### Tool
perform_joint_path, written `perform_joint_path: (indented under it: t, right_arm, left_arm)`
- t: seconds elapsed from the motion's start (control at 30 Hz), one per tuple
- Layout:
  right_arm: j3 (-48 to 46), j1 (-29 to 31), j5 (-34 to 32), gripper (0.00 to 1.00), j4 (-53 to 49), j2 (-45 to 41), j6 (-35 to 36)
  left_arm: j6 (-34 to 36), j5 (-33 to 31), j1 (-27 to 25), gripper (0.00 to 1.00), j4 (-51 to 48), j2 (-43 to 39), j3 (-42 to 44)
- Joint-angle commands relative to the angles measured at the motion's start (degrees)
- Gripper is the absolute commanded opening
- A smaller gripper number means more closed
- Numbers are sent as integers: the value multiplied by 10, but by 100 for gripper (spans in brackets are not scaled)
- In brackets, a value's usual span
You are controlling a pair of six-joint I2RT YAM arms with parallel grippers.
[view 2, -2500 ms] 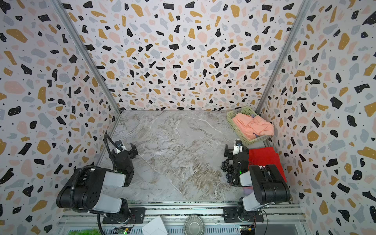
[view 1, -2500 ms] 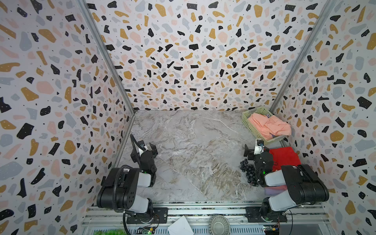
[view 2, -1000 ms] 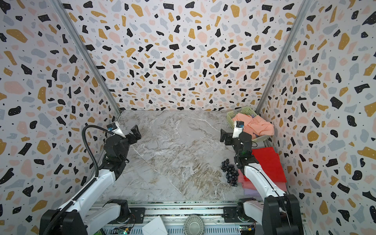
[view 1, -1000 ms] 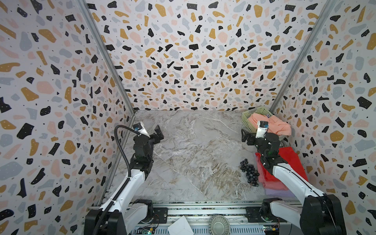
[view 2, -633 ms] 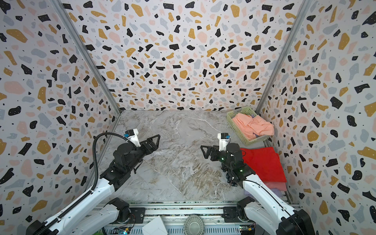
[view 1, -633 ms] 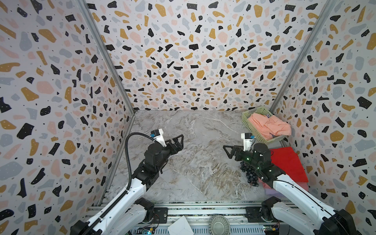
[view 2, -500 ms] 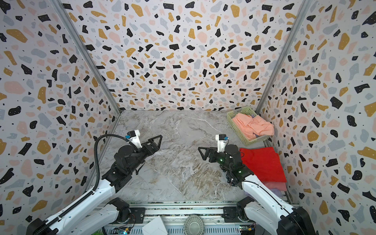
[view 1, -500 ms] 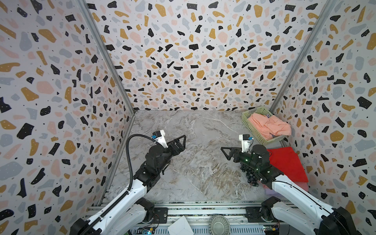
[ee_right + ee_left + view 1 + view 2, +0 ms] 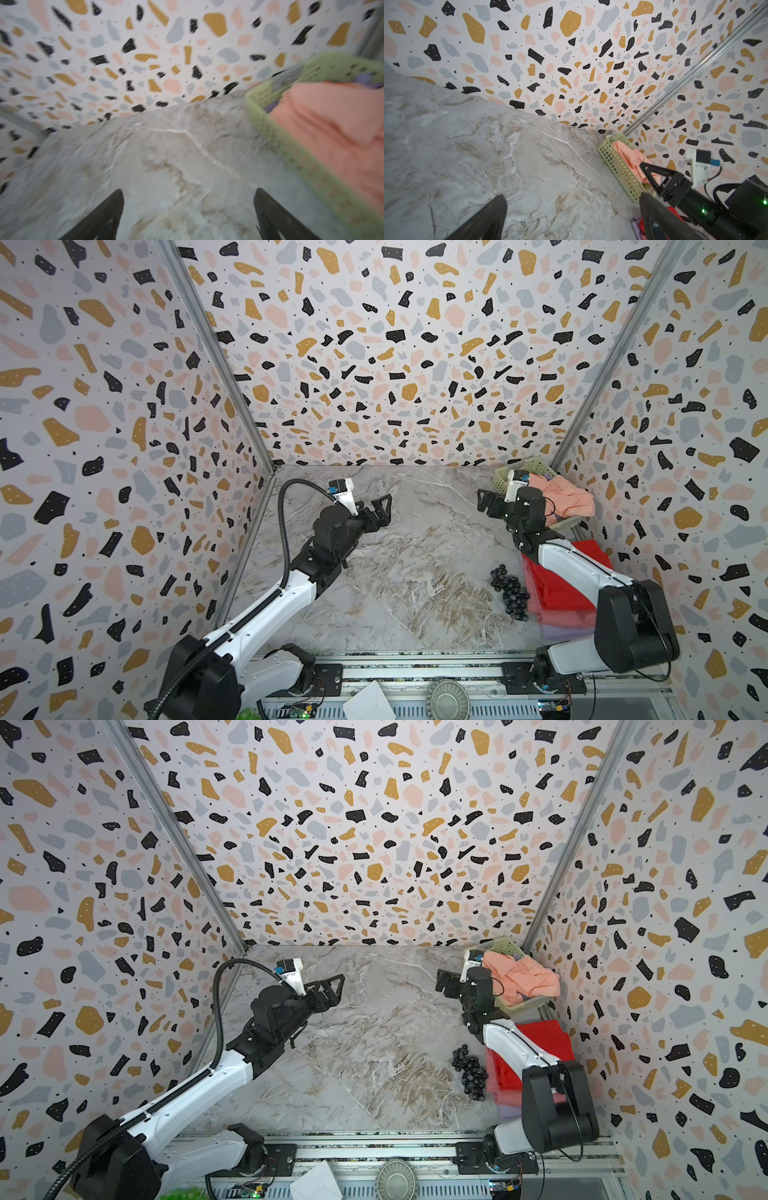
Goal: Fold and stack the t-shirts
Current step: 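Reach the right gripper into the green basket while the left arm moves forward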
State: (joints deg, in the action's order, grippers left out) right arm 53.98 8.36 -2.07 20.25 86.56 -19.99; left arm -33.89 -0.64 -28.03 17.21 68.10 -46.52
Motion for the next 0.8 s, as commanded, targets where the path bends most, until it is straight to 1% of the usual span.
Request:
perform_joint_path:
  t: [0.0, 0.07, 0.17, 0.23, 0.37, 0.5, 0.57, 0.6, 0.67, 0.73, 0.77]
  right_arm:
    - [62, -69, -44, 95, 10, 66, 62]
    - [106, -98, -35, 94, 12, 112, 69]
    - [156, -126, -26, 94, 22, 172, 90]
    - [205, -139, -27, 93, -1, 215, 96]
    - [259, -146, -46, 92, -18, 279, 114]
    - [301, -147, -46, 86, -48, 331, 116]
    - [315, -147, -46, 79, -53, 351, 114]
    - [319, -147, -45, 73, -54, 357, 112]
    - [328, -148, -39, 48, -59, 365, 109]
    - [331, -149, -36, 25, -58, 367, 104]
    - [333, -149, -34, 16, -57, 367, 104]
  left_arm:
    - [78, 21, -8, 100, -7, 55, -35]
    - [91, 28, -15, 100, -7, 84, -55]
    - [108, 32, -30, 100, -3, 124, -80]
    - [116, 39, -38, 100, -7, 146, -101]
    - [118, 48, -47, 100, -22, 188, -135]
    - [115, 45, -50, 100, -21, 199, -139]
    - [115, 43, -50, 100, -24, 200, -141]
    - [116, 41, -50, 100, -24, 199, -142]
    - [115, 42, -50, 100, -24, 197, -144]
    - [113, 41, -50, 100, -24, 194, -141]
    - [111, 42, -50, 100, -24, 193, -140]
